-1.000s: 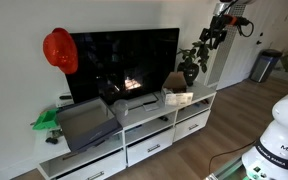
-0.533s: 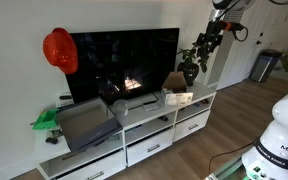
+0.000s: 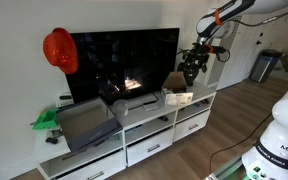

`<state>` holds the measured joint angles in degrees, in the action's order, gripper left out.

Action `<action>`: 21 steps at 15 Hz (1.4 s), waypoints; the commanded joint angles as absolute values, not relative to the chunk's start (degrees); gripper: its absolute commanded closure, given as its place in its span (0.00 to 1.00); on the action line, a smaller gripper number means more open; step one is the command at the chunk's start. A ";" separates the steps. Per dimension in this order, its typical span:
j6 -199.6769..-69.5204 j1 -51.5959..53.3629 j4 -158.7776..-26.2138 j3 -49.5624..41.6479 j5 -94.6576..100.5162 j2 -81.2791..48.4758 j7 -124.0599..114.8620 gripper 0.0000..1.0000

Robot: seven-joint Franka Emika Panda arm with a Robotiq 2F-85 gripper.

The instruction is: Remove the white sachet from the box and put it on the lid

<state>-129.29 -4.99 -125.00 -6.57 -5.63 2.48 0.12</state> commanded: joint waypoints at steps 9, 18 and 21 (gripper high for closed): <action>-148.01 -10.57 -119.50 -2.19 -28.26 -16.00 27.47 0.00; -149.16 -14.15 -116.81 0.78 -26.62 -20.50 29.33 0.00; -151.44 -14.38 -114.99 0.54 -26.42 -23.32 28.69 0.00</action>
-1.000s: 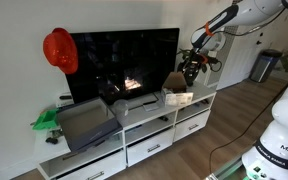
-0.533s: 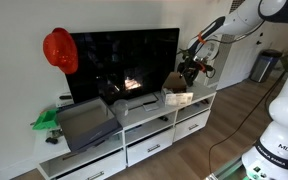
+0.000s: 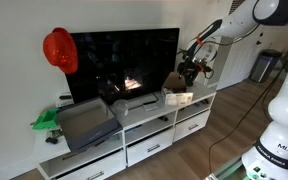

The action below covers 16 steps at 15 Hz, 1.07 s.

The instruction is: Remove the white sachet from the box and put it on the lid

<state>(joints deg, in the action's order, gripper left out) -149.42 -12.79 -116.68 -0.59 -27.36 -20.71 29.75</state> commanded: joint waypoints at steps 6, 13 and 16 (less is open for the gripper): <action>-152.14 -19.39 -108.55 4.81 -28.63 -31.39 32.37 0.00; -151.14 -23.31 -98.44 9.06 -26.62 -42.37 31.92 0.00; -151.27 -23.33 -94.24 9.89 -25.55 -46.33 31.30 0.11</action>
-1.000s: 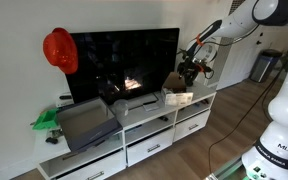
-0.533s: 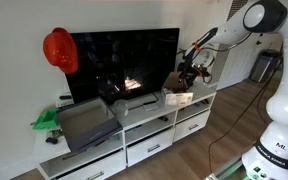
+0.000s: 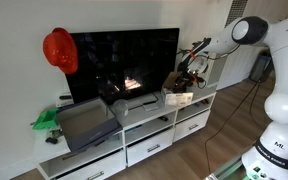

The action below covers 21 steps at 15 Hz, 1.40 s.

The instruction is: Remove the white sachet from the box and put it on the lid

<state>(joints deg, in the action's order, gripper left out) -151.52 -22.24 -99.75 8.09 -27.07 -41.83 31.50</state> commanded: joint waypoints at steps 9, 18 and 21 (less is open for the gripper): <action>-150.07 -22.05 -84.81 10.33 -20.21 -54.45 29.01 0.63; -148.76 -22.99 -80.05 12.68 -18.35 -59.27 29.98 0.73; -148.31 -22.96 -79.17 12.69 -18.03 -59.78 29.93 1.00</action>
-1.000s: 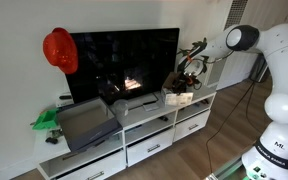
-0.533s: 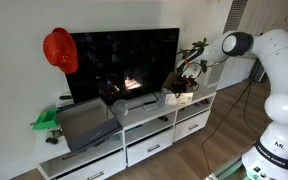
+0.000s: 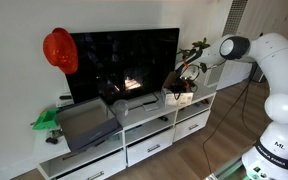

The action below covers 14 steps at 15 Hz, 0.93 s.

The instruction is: Remove the white sachet from the box and put it on the lid

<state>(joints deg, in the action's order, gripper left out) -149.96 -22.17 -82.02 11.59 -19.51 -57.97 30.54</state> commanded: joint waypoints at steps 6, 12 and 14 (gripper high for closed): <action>-146.34 -23.42 -78.93 12.93 -18.56 -58.75 29.50 1.00; -145.62 -23.88 -80.59 12.72 -18.95 -54.66 29.24 1.00; -145.31 -24.53 -81.97 13.09 -19.32 -52.40 29.86 1.00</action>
